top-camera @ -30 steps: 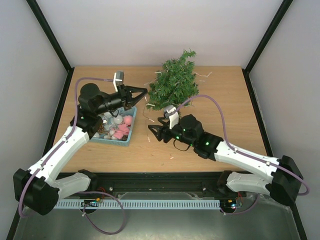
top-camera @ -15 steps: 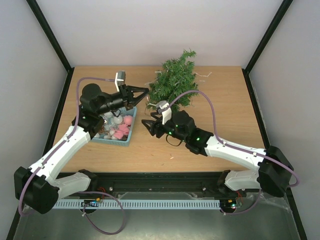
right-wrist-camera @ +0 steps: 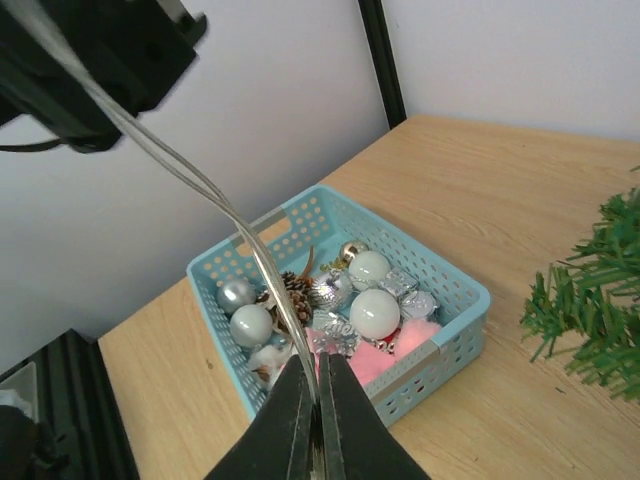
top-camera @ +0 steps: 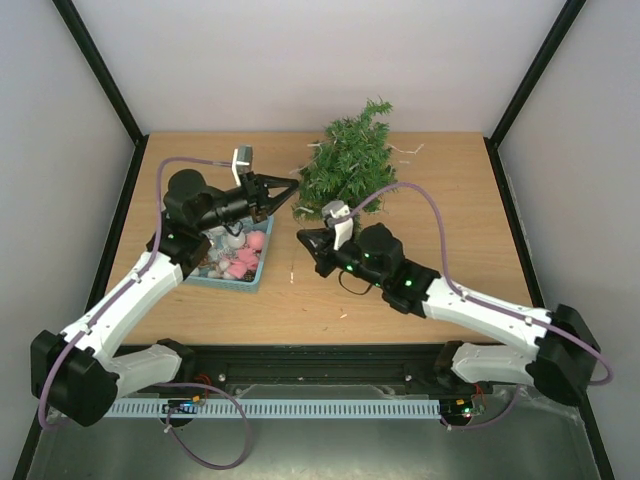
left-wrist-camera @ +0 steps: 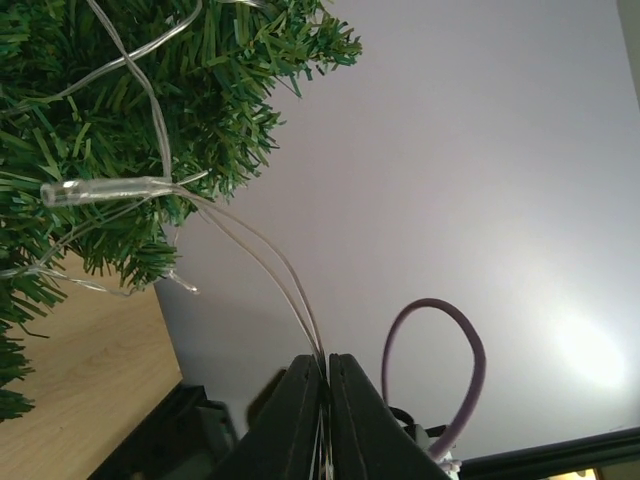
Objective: Decorate the small christmas tree
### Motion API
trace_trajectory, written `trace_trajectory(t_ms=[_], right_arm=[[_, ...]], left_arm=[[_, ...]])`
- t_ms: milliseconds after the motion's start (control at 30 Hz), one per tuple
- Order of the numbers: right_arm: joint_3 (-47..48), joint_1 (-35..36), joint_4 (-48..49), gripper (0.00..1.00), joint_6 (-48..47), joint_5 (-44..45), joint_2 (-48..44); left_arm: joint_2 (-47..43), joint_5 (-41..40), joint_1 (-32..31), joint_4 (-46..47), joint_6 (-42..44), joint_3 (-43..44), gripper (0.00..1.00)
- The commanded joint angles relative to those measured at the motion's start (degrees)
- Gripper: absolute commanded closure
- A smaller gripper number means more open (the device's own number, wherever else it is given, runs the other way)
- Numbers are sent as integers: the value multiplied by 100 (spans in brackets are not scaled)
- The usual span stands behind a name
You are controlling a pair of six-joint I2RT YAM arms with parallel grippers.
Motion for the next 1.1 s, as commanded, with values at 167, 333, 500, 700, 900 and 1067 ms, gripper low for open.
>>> trace_trajectory(t_ms=[167,333,500,700,900,1067], right_arm=[[-244,19,-1501,99,285,352,-1696],[146,12,-2527,98,239,852,-2128],[730,-94,-3351,99,114,1751,-2260],[1354,-721,-3943,99,61,2016,-2146],[2049,-1801,-4105,99,-149,1530,-1613],[2267,-2683,-3940,99,-258,937,-1275]], left_arm=[[262,-123,127,-401,749,-48,81],[488,-233,213,-1209,1478,333,60],[540,-305,379,-2083,2190,731,47],[389,-280,687,-2565,2559,850,44],[265,-237,786,-2591,2612,715,44],[199,-171,866,-2715,2723,721,44]])
